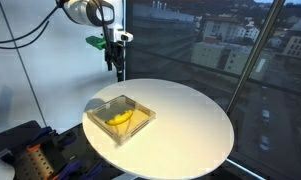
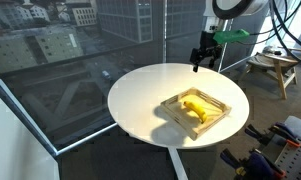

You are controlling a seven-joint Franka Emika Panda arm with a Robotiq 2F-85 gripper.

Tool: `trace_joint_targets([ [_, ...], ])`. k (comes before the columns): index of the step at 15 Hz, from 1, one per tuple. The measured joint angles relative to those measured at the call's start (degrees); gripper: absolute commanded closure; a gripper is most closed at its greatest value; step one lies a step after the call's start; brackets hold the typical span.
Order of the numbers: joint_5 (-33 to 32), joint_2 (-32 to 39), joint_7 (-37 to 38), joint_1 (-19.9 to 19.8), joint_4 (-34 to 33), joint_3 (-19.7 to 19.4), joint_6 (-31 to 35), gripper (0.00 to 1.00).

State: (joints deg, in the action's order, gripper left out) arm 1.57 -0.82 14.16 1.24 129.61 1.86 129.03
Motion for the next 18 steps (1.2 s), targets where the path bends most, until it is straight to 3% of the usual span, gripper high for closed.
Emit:
trace_joint_targets([
  [10,0.00,4.57,-0.20,0.00,-0.38,-1.50,6.50,0.00],
  [18,0.20,7.31,-5.02,-0.01,-0.37,-1.76,12.15,0.00],
])
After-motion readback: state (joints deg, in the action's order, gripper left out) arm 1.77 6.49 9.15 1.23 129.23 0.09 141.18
